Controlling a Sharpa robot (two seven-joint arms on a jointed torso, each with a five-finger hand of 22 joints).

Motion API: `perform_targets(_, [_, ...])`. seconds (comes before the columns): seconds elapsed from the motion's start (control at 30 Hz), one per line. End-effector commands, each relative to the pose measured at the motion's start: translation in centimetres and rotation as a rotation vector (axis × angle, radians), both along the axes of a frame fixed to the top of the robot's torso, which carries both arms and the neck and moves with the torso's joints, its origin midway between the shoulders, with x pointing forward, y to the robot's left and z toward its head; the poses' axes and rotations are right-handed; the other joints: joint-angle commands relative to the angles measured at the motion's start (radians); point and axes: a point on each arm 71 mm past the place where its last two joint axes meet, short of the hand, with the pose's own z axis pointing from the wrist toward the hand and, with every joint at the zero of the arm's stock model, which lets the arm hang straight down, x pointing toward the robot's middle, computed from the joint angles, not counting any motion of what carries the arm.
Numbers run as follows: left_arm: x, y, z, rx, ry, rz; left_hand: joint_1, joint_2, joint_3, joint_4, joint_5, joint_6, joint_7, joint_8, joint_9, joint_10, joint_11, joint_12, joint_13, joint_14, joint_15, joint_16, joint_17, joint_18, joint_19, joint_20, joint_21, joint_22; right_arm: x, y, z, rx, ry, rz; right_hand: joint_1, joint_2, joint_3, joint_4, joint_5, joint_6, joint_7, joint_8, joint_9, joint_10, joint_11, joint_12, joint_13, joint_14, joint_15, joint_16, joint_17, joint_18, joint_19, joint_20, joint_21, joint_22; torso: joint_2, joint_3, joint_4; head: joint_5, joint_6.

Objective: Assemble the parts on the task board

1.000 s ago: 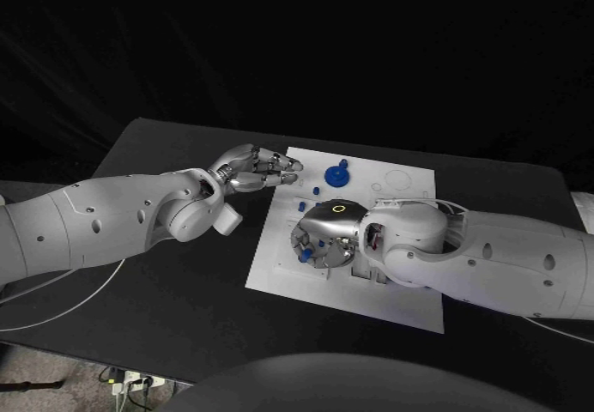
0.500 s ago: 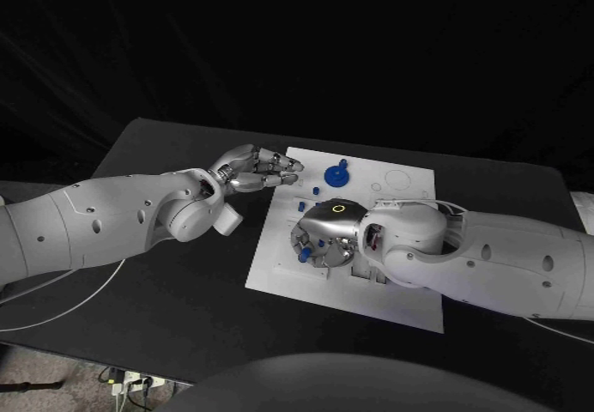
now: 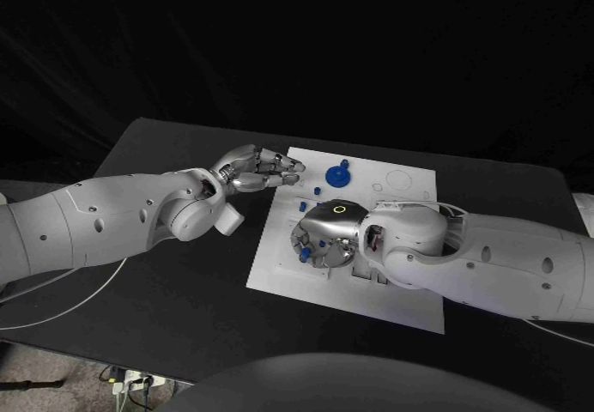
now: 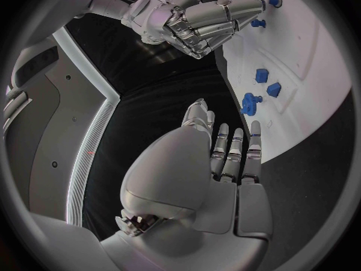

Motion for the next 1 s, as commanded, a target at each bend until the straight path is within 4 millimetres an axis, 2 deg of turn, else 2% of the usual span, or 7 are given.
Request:
perform_targets(0.03, [-0.07, -0.28, 0.04, -0.012, 0.008, -0.019, 0.001, 0.007, -0.004, -0.003, 0.006, -0.002, 0.007, -0.001, -0.001, 0.003, 0.006, -0.002, 0.002, -0.004, 0.002, -0.002, 0.000, -0.017, 0.008, -0.002, 0.005, -0.002, -0.07, 0.01, -0.22, -0.009, 0.001, -0.002, -0.011, 0.000, 0.006, 0.002, -0.006, -0.002, 0.005, -0.002, -0.001, -0.006, 0.001, -0.004, 0.001, -0.007, 0.001, -0.006, -0.001, 0.004, -0.007, -0.002, -0.004, 0.125, 0.000, -0.0007, -0.0006, 0.000, 0.000])
perform_targets(1.0, [0.04, -0.32, -0.11, -0.005, 0.022, -0.024, 0.004, 0.007, -0.004, -0.004, 0.007, -0.001, 0.008, -0.001, -0.001, 0.004, 0.006, -0.002, 0.002, -0.003, 0.002, -0.002, 0.000, -0.017, 0.009, -0.002, 0.005, -0.003, -0.39, 0.14, -0.01, 0.046, 0.011, 0.010, -0.012, 0.001, 0.012, -0.013, -0.012, -0.001, -0.006, -0.008, 0.007, 0.011, -0.011, 0.007, 0.012, -0.005, -0.007, -0.004, 0.002, 0.004, -0.004, -0.005, 0.002, 0.127, 0.001, 0.0000, 0.0002, 0.001, 0.000])
